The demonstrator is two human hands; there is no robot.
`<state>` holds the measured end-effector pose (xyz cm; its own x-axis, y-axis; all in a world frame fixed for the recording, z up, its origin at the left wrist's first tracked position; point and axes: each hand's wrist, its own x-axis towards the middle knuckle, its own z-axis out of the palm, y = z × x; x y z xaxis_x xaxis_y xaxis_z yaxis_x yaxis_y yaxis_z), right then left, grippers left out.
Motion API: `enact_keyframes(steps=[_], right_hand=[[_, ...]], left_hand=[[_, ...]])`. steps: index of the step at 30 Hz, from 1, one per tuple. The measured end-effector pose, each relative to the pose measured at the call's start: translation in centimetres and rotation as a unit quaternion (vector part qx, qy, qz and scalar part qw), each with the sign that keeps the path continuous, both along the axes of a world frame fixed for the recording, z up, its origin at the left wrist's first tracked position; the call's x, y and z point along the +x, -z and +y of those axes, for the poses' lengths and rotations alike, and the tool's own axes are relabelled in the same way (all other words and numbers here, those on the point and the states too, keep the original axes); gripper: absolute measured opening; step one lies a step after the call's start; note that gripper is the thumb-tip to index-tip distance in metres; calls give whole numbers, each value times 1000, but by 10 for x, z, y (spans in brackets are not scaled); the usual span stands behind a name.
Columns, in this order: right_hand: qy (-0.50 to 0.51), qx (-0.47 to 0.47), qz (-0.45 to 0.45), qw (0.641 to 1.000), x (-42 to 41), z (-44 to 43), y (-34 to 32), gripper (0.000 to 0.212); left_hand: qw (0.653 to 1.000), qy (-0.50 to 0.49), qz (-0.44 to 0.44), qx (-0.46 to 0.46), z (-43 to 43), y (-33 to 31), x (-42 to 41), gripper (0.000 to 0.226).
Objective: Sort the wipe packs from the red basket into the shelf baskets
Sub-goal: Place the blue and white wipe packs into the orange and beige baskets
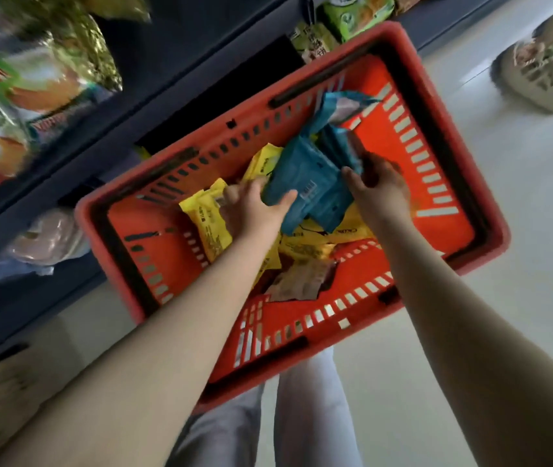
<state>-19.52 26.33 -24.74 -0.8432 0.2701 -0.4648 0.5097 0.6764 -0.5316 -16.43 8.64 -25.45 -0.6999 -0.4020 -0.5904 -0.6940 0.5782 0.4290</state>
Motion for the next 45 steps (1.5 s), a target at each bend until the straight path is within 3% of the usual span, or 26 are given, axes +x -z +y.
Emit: enact_keyframes(steps=[3, 8, 12, 15, 18, 22, 25, 27, 30, 32, 34, 37, 42, 45], right_hand=[[13, 1, 23, 1000, 2, 3, 3, 51], [31, -41, 30, 998, 3, 15, -16, 28], [83, -132, 58, 986, 17, 27, -55, 20], [176, -261, 34, 949, 41, 29, -106, 21], [208, -417, 24, 884, 65, 25, -176, 18], [185, -532, 34, 826, 83, 12, -291, 28], [160, -591, 25, 790, 91, -5, -357, 33], [126, -607, 11, 784, 91, -23, -395, 32], [59, -606, -3, 794, 90, -58, -446, 28], [43, -619, -7, 784, 91, -85, -476, 25], [28, -657, -15, 753, 95, -117, -501, 28], [-12, -692, -18, 721, 106, -166, -530, 40], [-31, -696, 6, 717, 124, -245, -549, 42], [-20, -694, 30, 719, 133, -288, -554, 42]], left_hand=[[999, 23, 12, -31, 10, 4, 11, 57], [998, -17, 42, -31, 10, -3, 13, 56], [991, -92, 51, 85, 7, -33, 26, 34], [973, -152, 47, 169, 2, -75, 42, 29], [935, -212, 58, 278, -3, -146, 64, 27], [884, -276, 73, 371, -18, -265, 94, 20], [808, -341, 121, 464, -38, -342, 113, 16], [758, -364, 154, 519, -54, -386, 125, 25], [710, -398, 180, 553, -84, -436, 141, 48], [700, -389, 193, 567, -104, -464, 150, 58], [694, -364, 217, 582, -127, -486, 159, 56], [654, -344, 253, 624, -166, -515, 172, 54], [597, -283, 274, 698, -242, -540, 192, 59], [581, -252, 275, 723, -285, -550, 197, 61]])
